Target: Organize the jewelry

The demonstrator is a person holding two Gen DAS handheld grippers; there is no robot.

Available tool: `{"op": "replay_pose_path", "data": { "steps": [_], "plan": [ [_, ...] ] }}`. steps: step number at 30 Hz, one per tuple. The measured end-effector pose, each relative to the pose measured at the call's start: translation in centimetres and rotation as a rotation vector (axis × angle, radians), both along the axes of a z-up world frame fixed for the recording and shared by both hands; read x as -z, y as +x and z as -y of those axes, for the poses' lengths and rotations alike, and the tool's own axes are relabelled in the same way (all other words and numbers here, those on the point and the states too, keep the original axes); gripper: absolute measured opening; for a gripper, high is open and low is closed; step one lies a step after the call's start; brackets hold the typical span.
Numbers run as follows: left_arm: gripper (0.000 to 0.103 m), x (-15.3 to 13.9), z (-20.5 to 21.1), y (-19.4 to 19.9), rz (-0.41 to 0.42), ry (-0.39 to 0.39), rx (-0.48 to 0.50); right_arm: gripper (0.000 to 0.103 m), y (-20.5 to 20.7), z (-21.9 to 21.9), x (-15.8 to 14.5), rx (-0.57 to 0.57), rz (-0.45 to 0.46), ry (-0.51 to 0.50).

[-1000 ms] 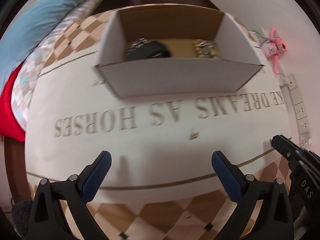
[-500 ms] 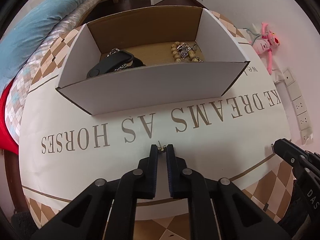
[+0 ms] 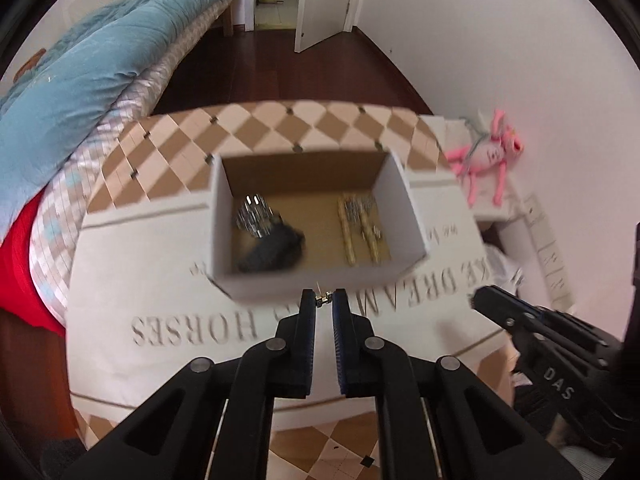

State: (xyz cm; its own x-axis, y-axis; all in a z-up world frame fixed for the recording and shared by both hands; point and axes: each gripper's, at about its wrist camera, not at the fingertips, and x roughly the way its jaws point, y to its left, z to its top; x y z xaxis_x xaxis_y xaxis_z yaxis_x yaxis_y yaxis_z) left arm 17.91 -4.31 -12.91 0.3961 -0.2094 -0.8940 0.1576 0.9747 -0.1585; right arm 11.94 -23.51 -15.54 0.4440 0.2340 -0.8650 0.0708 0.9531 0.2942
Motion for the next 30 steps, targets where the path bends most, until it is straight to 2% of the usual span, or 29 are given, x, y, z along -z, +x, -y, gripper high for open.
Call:
{"op": "replay_pose_path", "data": {
  "steps": [3, 7, 13, 15, 16, 17, 19, 22, 24, 26, 28, 30],
  "plan": [
    [0.006, -0.9, -1.5, 2.4, -0.02, -0.03, -0.014, 0.006, 2.9, -1.5, -1.7, -0.04, 0.03, 0.029],
    [0.006, -0.1, -2.5, 5.2, -0.056, -0.018, -0.023, 0.006, 7.2, -3.4, -2.2, -0.091, 0.021, 0.041],
    [0.009, 1.5, -4.3, 8.8, -0.135, 0.013, -0.091, 0.007, 12.4, -5.4, -0.3, -0.172, -0.086, 0.074],
    [0.016, 1.7, -4.7, 9.2, -0.139, 0.035, -0.106, 0.008, 13.3, -5.5, 0.5, -0.176, -0.122, 0.085],
    [0.031, 1.7, -4.8, 9.3, -0.136, 0.049, -0.112, 0.01, 13.7, -5.4, 0.7, -0.177, -0.132, 0.077],
    [0.051, 1.6, -4.9, 9.4, -0.127, 0.06, -0.117, 0.013, 13.8, -5.3, 0.8, -0.173, -0.134, 0.071],
    [0.073, 1.3, -5.4, 9.2, -0.099, 0.092, -0.135, 0.03, 14.0, -4.9, 0.7, -0.162, -0.129, 0.06],
    [0.077, 1.4, -5.8, 8.8, -0.094, 0.122, -0.15, 0.035, 13.9, -4.3, 0.6, -0.15, -0.126, 0.051],
    [0.087, 1.8, -6.1, 8.6, -0.101, 0.136, -0.155, 0.036, 13.5, -4.0, 0.4, -0.139, -0.117, 0.031],
    [0.098, 1.9, -6.3, 8.2, -0.089, 0.156, -0.162, 0.044, 13.1, -3.7, 0.2, -0.127, -0.105, 0.009],
    [0.1, 2.1, -6.3, 7.7, -0.074, 0.172, -0.168, 0.076, 12.6, -3.7, 0.0, -0.11, -0.093, -0.071],
    [0.101, 2.2, -6.2, 7.0, -0.051, 0.191, -0.168, 0.096, 12.1, -3.9, 0.0, -0.101, -0.092, -0.14]
  ]
}}
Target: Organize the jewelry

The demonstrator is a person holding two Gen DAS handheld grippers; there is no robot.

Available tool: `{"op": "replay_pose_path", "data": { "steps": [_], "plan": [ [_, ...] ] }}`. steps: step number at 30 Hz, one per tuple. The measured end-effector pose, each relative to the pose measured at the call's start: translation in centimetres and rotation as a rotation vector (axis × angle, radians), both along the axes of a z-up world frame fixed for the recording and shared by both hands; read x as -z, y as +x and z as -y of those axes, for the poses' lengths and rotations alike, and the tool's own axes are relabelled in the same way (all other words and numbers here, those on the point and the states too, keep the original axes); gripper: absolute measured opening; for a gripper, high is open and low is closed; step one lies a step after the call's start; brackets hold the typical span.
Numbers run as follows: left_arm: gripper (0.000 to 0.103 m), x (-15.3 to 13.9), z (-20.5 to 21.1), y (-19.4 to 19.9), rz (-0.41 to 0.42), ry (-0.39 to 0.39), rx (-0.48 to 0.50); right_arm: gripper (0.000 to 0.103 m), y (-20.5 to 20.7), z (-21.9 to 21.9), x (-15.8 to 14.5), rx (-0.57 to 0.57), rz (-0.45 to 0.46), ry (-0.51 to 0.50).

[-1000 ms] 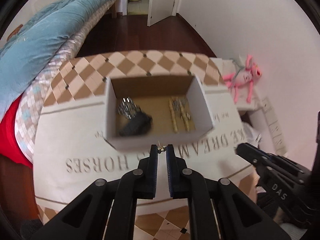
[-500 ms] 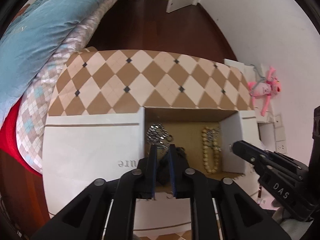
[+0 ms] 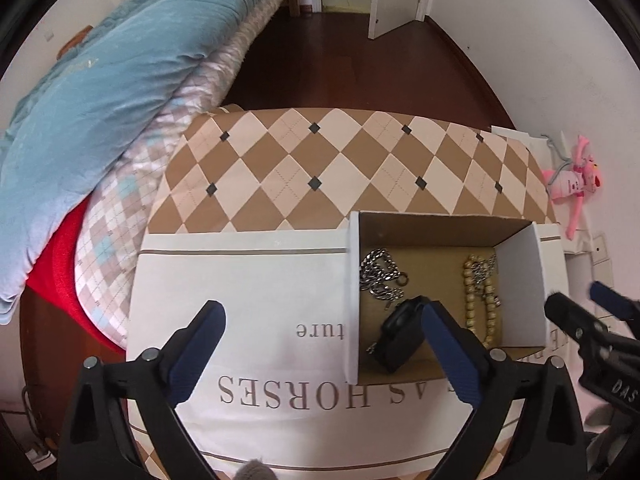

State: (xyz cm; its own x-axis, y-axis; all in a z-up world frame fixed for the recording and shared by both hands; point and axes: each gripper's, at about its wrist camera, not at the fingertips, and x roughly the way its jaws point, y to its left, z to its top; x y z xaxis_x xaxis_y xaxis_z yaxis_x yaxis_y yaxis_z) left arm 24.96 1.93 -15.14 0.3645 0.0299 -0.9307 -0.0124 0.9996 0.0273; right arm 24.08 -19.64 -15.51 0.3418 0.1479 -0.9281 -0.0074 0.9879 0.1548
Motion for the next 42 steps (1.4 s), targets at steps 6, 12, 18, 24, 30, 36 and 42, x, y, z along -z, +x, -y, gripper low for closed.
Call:
{"op": "replay_pose_path", "data": {
  "steps": [6, 12, 18, 24, 30, 36, 42],
  "plan": [
    [0.103, 0.7, 0.3, -1.5, 0.014, 0.021, 0.002, 0.103, -1.2, -0.8, 1.2, 0.003, -0.009, -0.164],
    [0.103, -0.2, 0.2, -3.1, 0.027, 0.014, -0.017, 0.103, -2.5, -0.8, 0.8, 0.017, 0.002, -0.18],
    [0.103, -3.6, 0.8, -6.3, 0.095, 0.033, -0.016, 0.103, -5.7, -0.8, -2.2, 0.024, 0.068, -0.186],
    [0.103, -8.2, 1.0, -10.7, 0.182, 0.026, -0.01, 0.103, -10.1, -0.7, -7.1, 0.036, 0.156, -0.168],
    [0.103, -12.8, 1.2, -14.8, 0.26, 0.01, 0.006, 0.103, -14.7, -0.4, -12.3, 0.059, 0.244, -0.141],
    [0.103, -16.9, 1.2, -18.4, 0.338, 0.004, 0.007, 0.103, -19.4, -0.1, -17.4, 0.078, 0.339, -0.154],
    [0.103, -19.5, 1.3, -21.4, 0.372, -0.019, 0.008, 0.103, -23.2, -0.2, -21.9, 0.086, 0.435, -0.165]
  ]
}}
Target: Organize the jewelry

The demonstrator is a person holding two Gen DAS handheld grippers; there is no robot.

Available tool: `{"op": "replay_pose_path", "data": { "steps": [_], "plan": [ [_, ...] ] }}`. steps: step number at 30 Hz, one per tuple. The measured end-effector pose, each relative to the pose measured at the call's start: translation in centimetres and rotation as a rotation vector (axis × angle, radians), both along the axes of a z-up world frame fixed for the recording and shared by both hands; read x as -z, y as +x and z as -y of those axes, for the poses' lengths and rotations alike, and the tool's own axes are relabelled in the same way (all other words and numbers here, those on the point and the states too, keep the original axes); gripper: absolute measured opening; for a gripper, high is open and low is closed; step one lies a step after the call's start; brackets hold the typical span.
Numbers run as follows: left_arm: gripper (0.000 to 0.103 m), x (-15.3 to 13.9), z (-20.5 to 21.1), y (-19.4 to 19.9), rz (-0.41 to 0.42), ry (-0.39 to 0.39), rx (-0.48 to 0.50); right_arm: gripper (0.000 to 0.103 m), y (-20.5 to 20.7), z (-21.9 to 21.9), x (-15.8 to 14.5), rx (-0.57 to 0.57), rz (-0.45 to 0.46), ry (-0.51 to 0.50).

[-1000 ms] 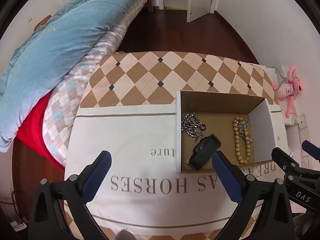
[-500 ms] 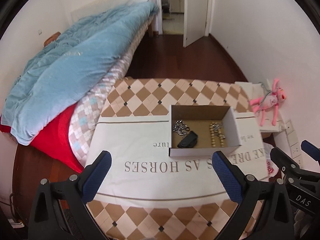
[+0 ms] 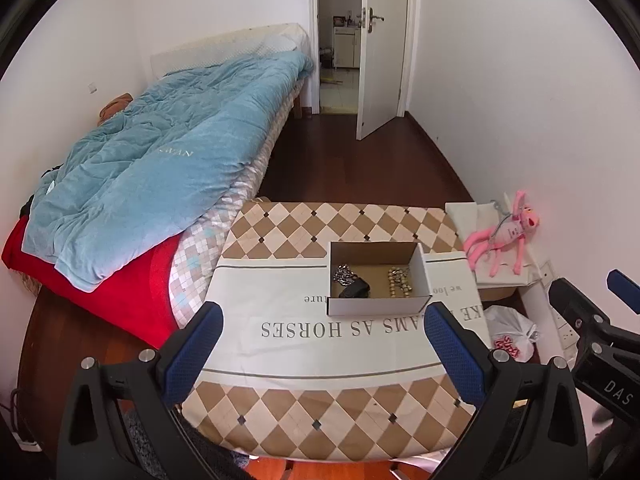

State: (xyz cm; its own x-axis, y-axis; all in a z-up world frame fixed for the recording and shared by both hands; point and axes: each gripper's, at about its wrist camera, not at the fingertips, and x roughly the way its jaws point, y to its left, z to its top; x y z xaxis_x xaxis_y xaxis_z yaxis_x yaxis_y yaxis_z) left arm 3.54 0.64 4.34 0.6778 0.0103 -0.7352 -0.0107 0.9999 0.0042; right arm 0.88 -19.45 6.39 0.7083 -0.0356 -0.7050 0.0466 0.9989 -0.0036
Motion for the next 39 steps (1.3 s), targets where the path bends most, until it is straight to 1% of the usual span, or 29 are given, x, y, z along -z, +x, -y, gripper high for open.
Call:
{"op": "replay_pose_path", "data": {
  "steps": [2, 6, 11, 14, 18, 23, 31, 39],
  "plan": [
    [0.103, -0.7, 0.1, -0.8, 0.011, 0.002, -0.005, 0.103, -0.8, -0.1, -0.9, 0.004, 0.014, -0.014],
    [0.103, -2.0, -0.1, -2.1, 0.026, -0.005, -0.011, 0.103, -2.3, -0.3, -2.5, -0.008, 0.031, -0.004],
    [0.103, -2.6, -0.1, -2.7, 0.032, -0.005, -0.01, 0.103, -3.4, -0.4, -3.4, -0.018, 0.037, 0.01],
    [0.103, -2.5, 0.0, -2.6, 0.02, -0.009, -0.014, 0.103, -3.5, -0.4, -3.5, -0.021, 0.028, 0.025],
    [0.103, -1.5, 0.2, -1.2, -0.041, -0.017, -0.013, 0.103, -2.6, -0.3, -2.9, -0.017, 0.0, 0.033],
    [0.103, -0.2, 0.4, 1.0, -0.083, 0.007, -0.027, 0.103, 0.0, -0.4, -1.3, -0.014, -0.054, 0.038],
    [0.103, 4.0, 0.1, 6.4, -0.213, 0.031, -0.043, 0.103, 6.4, -0.4, 3.4, -0.01, -0.176, 0.044],
    [0.103, 7.6, -0.5, 10.0, -0.3, 0.054, -0.051, 0.103, 10.7, -0.7, 7.0, -0.008, -0.268, 0.028]
  ]
}}
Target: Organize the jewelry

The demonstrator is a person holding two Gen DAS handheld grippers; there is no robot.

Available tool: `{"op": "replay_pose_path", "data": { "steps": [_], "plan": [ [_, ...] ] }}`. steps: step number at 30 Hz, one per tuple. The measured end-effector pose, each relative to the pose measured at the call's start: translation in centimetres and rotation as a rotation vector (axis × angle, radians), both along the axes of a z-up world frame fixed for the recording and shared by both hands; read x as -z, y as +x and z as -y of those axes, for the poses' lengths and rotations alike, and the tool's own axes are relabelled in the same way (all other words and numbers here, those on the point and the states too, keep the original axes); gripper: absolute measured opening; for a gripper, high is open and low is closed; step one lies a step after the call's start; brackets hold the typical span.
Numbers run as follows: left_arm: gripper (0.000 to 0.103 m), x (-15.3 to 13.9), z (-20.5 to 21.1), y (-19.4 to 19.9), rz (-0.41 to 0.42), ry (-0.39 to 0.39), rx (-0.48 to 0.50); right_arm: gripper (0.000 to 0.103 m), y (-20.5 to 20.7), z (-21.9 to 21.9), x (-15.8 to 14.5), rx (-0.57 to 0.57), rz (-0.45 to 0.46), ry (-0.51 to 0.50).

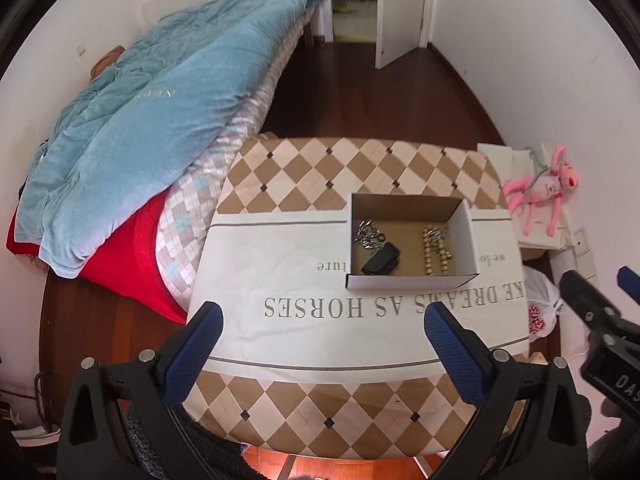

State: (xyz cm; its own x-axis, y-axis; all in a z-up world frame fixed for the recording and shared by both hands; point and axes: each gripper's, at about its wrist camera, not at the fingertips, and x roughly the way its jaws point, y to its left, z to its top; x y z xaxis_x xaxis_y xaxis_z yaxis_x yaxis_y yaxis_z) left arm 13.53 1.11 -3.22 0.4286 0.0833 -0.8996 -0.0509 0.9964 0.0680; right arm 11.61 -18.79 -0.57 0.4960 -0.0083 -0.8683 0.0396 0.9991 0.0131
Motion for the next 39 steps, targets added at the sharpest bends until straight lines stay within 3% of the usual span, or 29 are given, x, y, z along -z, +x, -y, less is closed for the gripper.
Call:
{"op": "replay_pose_path", "data": {
  "steps": [16, 39],
  "plan": [
    [0.103, 2.0, -0.3, 1.3, -0.043, -0.03, -0.009, 0.103, 2.7, -0.2, 2.9, -0.019, -0.08, -0.026],
    [0.103, 2.2, -0.4, 1.5, -0.043, -0.028, -0.007, 0.103, 2.4, -0.1, 3.3, -0.019, -0.092, -0.024]
  ]
}}
